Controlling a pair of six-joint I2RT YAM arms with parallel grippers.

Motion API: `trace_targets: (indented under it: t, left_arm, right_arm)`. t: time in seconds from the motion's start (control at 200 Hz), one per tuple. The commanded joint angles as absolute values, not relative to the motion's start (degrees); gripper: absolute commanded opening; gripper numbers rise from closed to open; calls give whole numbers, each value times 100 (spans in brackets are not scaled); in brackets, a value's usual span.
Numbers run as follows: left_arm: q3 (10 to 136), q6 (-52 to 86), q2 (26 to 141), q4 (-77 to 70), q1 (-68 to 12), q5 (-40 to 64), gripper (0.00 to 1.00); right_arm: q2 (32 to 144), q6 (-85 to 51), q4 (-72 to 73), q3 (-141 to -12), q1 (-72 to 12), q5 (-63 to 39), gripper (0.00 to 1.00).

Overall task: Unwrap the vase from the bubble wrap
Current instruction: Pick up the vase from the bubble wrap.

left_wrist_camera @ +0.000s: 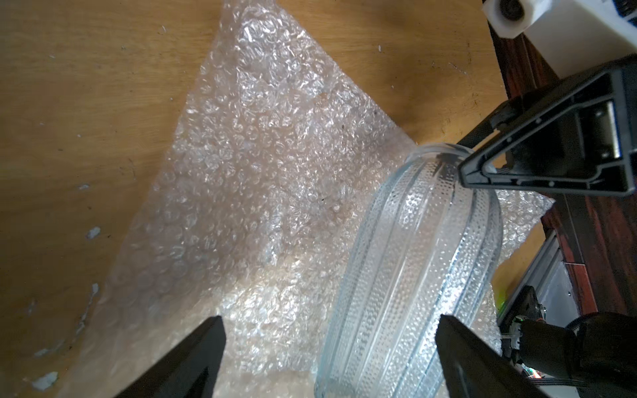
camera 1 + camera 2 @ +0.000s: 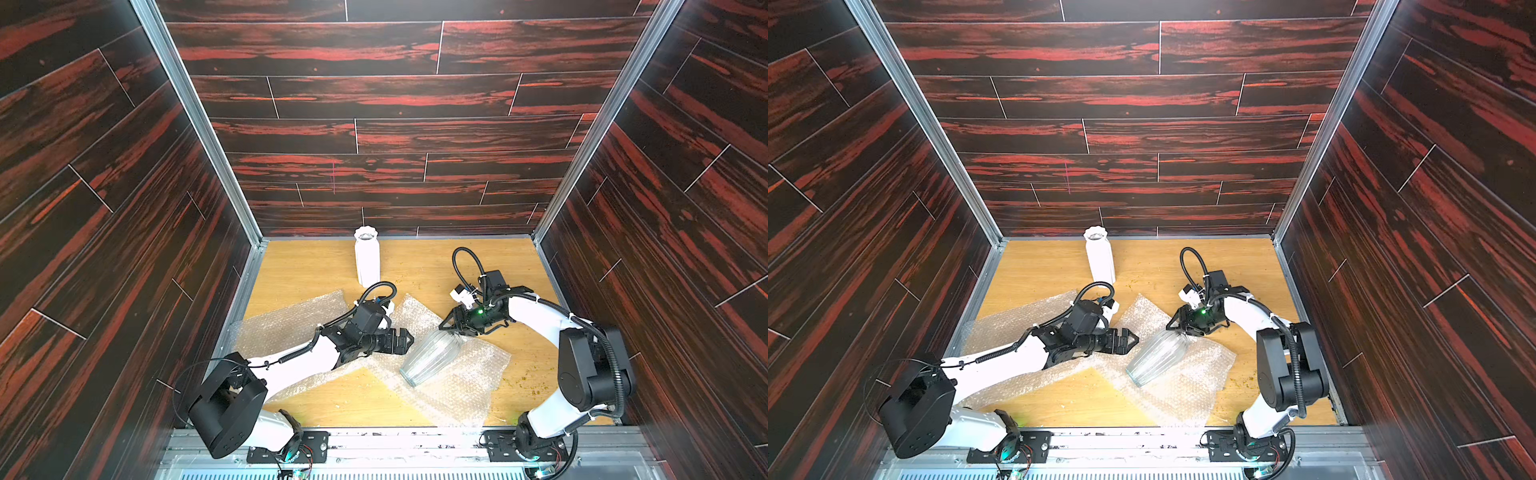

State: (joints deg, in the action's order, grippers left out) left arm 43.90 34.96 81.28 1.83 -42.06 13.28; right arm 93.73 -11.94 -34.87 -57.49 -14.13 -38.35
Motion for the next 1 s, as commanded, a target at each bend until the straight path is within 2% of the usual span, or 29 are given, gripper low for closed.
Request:
trace_targets:
  t: [0.0,0.125,0.24,0.401,0.531,0.666,0.997]
  left_arm:
    - [4287,3493,7947,264,-4179,1239,100]
    - [4281,3486,7954,290,-4175,1213,100]
    - [4271,3491,7971,293,-4170,1195,100]
    - [4250,3490,7961,315,-4175,1119,100]
    - [4246,3480,7938,352,-4159,1059,100]
    - [4216,3480,7906,369,-4157,1038,100]
    - [4074,3238,7729,430,-4148,1328,100]
  right_arm:
    - [9495,-1249,-3402,-5597,-1471,-4291,45]
    - [9500,-1363,-3225,-5558,-1468,-4500,42]
    - [9447,-1441,-3155,-5588,-1460,-4613,32]
    - [9368,-1469,-3171,-5668,-1461,-4658,28]
    - [9256,-1579,-3103,-5705,-1452,-4754,18]
    - [9172,-1604,-3145,-5796,-1442,-4796,13]
    - [9039,-1392,-3563,-5994,-1450,-4854,12]
